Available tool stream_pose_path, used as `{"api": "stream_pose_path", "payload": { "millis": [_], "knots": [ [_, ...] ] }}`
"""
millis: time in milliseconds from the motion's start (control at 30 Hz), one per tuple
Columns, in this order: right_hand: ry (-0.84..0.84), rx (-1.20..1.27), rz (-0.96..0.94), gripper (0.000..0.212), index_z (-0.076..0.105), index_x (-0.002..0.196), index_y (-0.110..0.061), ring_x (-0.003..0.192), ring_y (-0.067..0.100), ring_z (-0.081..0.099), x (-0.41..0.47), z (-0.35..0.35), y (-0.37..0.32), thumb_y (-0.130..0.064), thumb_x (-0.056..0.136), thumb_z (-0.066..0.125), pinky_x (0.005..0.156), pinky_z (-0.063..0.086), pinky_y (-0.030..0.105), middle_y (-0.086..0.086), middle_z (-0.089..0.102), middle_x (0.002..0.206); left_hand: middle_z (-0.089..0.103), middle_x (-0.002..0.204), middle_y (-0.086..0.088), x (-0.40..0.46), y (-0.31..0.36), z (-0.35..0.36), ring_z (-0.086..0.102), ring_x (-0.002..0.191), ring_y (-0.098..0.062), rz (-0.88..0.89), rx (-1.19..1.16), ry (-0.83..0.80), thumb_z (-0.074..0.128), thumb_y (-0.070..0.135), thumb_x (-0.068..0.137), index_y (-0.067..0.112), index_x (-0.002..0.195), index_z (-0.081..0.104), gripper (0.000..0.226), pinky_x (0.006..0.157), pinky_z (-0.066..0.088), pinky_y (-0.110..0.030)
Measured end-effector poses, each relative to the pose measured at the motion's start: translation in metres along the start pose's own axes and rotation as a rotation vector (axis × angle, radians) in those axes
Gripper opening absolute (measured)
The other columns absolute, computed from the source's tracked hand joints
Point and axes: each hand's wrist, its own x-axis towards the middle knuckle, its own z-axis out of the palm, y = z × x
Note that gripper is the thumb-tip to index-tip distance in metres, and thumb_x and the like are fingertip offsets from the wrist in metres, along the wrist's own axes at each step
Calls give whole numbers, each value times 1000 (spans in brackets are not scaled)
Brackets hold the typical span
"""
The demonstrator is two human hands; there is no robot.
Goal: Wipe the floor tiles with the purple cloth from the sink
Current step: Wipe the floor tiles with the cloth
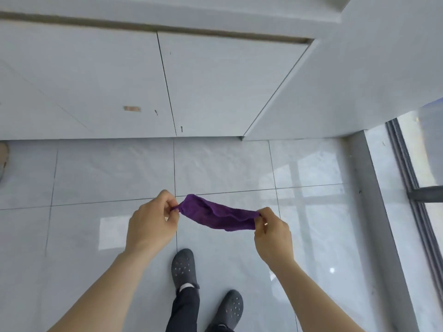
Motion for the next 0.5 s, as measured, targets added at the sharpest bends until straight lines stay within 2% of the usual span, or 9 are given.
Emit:
{"api": "stream_pose_path", "payload": {
  "millis": [233,400,500],
  "knots": [
    [-56,-12,50,20,60,91,-20,66,29,56,31,121,90,-10,98,45,60,46,41,-2,66,76,69,80,17,20,-89,120,67,82,-14,-61,25,-114,61,22,92,32,88,53,13,65,45,-32],
    [-27,-22,51,19,60,94,-19,60,24,50,64,198,156,-10,99,44,55,42,38,-6,59,71,70,81,18,42,-146,212,70,86,-14,-101,-8,-169,61,22,92,34,88,54,15,71,51,-35],
    [14,-39,46,19,60,95,-20,64,27,55,93,246,199,-12,100,43,57,47,41,-3,61,75,68,80,19,62,-184,275,68,84,-10,-139,-33,-170,63,23,92,39,82,51,23,65,47,-31]
  ]
}}
